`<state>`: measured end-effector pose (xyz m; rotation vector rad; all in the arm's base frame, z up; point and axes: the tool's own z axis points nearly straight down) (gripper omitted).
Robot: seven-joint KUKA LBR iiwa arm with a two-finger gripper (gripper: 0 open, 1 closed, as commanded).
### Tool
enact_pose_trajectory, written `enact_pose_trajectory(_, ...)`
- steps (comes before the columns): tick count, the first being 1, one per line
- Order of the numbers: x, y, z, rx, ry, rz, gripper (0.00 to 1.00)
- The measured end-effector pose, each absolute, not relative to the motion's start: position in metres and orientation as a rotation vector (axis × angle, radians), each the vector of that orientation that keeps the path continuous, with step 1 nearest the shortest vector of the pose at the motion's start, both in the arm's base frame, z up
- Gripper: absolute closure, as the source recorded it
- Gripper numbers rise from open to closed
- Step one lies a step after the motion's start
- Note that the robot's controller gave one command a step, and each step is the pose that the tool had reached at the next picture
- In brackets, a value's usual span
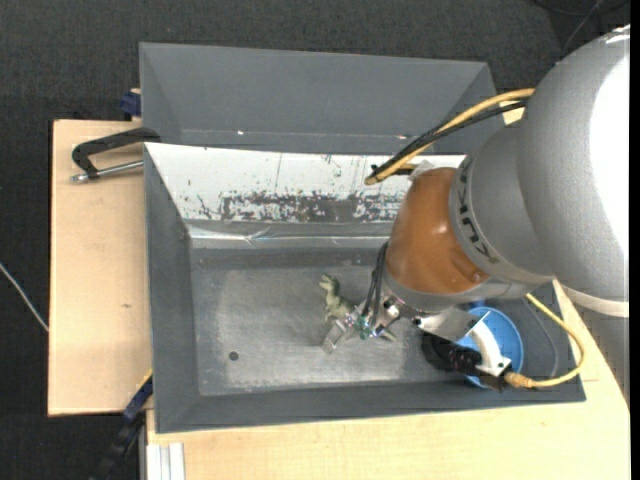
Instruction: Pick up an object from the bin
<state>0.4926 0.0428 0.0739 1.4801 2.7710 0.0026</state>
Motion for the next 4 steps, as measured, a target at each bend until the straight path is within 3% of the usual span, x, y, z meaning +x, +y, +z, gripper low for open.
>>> enact_pose_trajectory(1,0.493,0.044,0.076,1.479,2.774,0.006,1.0)
enact_pose_trajectory(2,0.493,0.045,0.08,1.475,2.772,0.003,1.0)
enact_pose_trajectory(3,0.494,0.045,0.106,1.471,2.772,0.005,1.0)
enact_pose_trajectory(4,0.496,0.046,0.201,1.465,2.771,0.009,1.0)
